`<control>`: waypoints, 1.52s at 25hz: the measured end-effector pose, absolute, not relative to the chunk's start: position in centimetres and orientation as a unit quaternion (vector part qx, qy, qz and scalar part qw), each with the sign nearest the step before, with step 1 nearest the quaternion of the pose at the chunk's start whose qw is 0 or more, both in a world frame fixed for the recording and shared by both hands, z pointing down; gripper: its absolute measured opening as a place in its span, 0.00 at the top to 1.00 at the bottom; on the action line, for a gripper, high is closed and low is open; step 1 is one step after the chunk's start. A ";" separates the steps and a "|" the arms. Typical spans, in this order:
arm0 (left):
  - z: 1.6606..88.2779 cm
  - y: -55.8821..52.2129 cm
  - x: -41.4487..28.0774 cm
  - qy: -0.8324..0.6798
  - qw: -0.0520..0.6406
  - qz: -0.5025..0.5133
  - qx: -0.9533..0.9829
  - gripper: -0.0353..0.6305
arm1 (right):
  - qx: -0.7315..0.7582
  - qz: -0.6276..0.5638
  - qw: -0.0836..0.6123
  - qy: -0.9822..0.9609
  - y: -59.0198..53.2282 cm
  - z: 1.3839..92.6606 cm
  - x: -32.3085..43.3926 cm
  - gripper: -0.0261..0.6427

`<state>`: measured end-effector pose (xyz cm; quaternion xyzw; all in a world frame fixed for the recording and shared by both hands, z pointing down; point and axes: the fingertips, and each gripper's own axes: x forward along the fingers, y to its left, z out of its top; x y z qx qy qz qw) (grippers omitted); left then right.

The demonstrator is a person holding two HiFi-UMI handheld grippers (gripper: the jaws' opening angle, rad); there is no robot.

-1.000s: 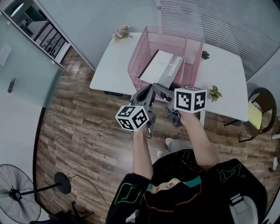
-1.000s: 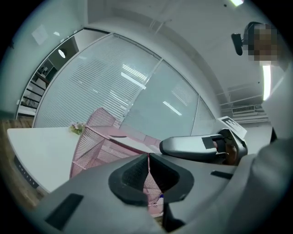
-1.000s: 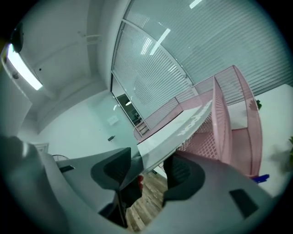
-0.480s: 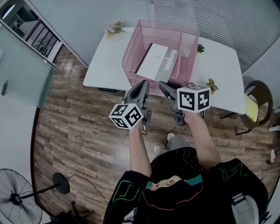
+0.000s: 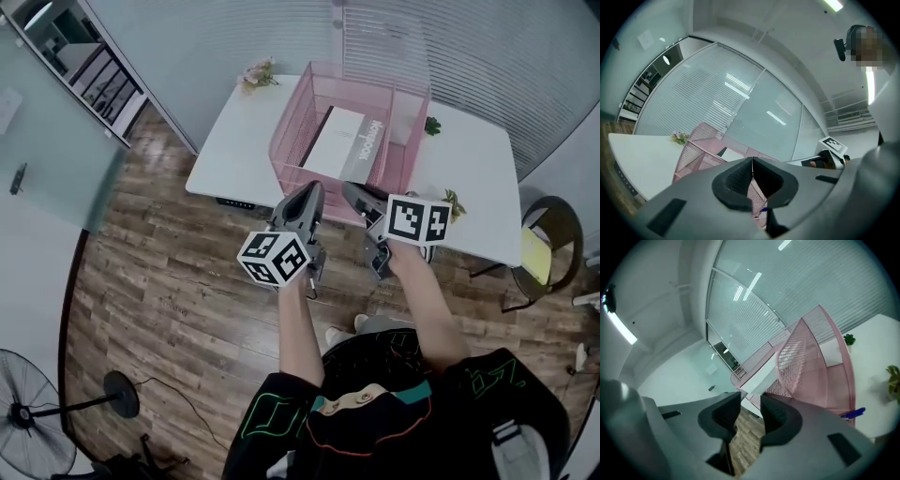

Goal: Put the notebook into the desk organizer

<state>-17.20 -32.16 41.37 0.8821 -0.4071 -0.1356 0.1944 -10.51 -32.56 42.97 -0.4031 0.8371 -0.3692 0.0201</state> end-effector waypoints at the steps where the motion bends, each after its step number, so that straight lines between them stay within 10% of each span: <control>1: 41.2 -32.1 -17.2 -0.410 0.193 -0.137 0.881 0.95 | -0.400 -0.358 0.005 0.844 -32.3 42.9 -10.8 0.76; 6: 40.8 -31.4 -17.7 -0.438 0.173 -0.133 0.872 0.95 | -0.388 -0.310 -0.071 0.865 -30.5 43.0 -11.3 0.71; 12: 38.8 -30.1 -19.5 -0.500 0.117 -0.136 0.847 0.95 | -0.384 -0.177 -0.077 0.903 -29.9 40.4 -11.6 0.95; 38: 33.6 -25.6 -25.7 -0.647 -0.002 -0.088 0.757 0.95 | -0.343 -0.011 0.020 0.939 -30.5 33.9 -15.7 0.96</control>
